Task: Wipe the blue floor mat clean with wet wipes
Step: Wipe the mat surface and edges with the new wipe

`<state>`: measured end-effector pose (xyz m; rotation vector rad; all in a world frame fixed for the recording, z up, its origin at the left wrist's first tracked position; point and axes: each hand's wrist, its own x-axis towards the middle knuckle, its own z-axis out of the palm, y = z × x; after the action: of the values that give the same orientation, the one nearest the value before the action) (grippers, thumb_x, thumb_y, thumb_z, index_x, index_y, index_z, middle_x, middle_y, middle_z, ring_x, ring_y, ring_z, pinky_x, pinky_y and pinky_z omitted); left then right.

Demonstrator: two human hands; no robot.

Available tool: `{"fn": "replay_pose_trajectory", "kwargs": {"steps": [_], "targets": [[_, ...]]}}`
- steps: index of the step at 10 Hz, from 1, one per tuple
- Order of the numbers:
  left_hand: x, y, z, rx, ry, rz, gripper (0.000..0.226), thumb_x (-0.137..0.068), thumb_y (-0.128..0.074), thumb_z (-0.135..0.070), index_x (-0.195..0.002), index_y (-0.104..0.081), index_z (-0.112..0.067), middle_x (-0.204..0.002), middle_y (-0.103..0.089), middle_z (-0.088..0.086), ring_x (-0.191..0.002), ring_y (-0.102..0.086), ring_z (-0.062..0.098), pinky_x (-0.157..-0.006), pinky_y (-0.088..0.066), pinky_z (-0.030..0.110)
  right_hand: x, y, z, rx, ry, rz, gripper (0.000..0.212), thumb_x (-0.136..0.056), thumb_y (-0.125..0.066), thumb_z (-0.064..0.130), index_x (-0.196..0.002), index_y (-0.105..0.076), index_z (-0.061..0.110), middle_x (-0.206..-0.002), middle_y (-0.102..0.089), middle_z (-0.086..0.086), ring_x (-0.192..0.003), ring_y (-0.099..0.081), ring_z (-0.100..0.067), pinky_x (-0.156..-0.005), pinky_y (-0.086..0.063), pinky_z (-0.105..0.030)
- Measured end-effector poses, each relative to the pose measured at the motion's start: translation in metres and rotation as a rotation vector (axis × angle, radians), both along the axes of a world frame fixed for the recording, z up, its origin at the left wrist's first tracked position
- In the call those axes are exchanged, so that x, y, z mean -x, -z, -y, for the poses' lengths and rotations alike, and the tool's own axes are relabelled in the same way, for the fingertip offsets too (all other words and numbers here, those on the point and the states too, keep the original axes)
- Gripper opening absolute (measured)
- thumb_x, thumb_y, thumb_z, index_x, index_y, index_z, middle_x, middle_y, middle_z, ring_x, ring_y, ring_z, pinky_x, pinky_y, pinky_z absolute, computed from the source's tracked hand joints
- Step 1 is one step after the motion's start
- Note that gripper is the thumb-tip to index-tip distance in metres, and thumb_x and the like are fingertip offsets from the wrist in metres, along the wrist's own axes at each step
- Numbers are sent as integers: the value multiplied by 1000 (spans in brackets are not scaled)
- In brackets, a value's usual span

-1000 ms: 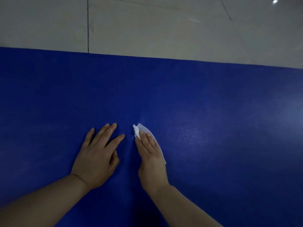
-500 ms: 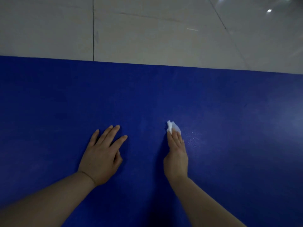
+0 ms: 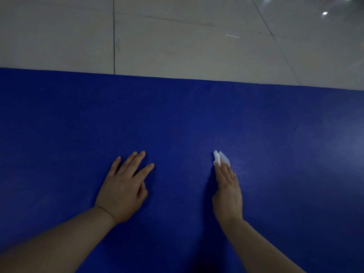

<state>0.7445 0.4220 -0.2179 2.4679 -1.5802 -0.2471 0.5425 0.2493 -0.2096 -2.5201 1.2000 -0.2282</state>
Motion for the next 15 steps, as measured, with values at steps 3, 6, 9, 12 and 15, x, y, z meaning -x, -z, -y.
{"fn": "replay_pose_trajectory", "kwargs": {"steps": [3,6,9,12,15], "targets": [[-2,-3,0,-38,13,-7,53,-87,-30,-26,-131,-57,-14,-149,-39,12,-137,-35,26,-112,-19,49,-21,-13,-50,-69,-472,-14,106,-61,-53,-26,-150,-25,24,-157,-23,7,-145,-12,-6,-119,-7,-24],[-1,0,0,-19,9,22,52,-87,-30,-26,-130,-57,-15,-149,-40,11,-137,-34,25,-114,-16,47,-25,2,-53,89,-258,-65,78,-78,-22,-17,-152,-10,8,-158,18,-2,-147,-3,-20,-120,0,-32],[5,-5,0,-40,-45,42,55,-88,-27,-27,-127,-61,-9,-144,-44,15,-132,-41,28,-115,-10,38,-1,-22,-24,-19,-317,-58,92,-80,-42,-16,-153,-8,29,-158,-7,15,-142,-4,4,-116,-12,-17],[6,1,-3,-1,-52,-1,53,-87,-29,-25,-130,-56,-10,-146,-41,13,-136,-31,24,-117,-5,32,-76,-12,-14,-5,-513,-132,66,-94,-41,9,-152,-12,23,-160,-5,8,-146,-1,-7,-113,5,-14],[7,8,0,41,-71,24,52,-87,-30,-21,-128,-58,-8,-144,-43,16,-134,-35,27,-117,-9,36,-62,-24,20,440,-745,-704,69,-82,-48,13,-118,-22,-40,-159,-13,-4,-147,-7,-11,-117,2,-19]]}}
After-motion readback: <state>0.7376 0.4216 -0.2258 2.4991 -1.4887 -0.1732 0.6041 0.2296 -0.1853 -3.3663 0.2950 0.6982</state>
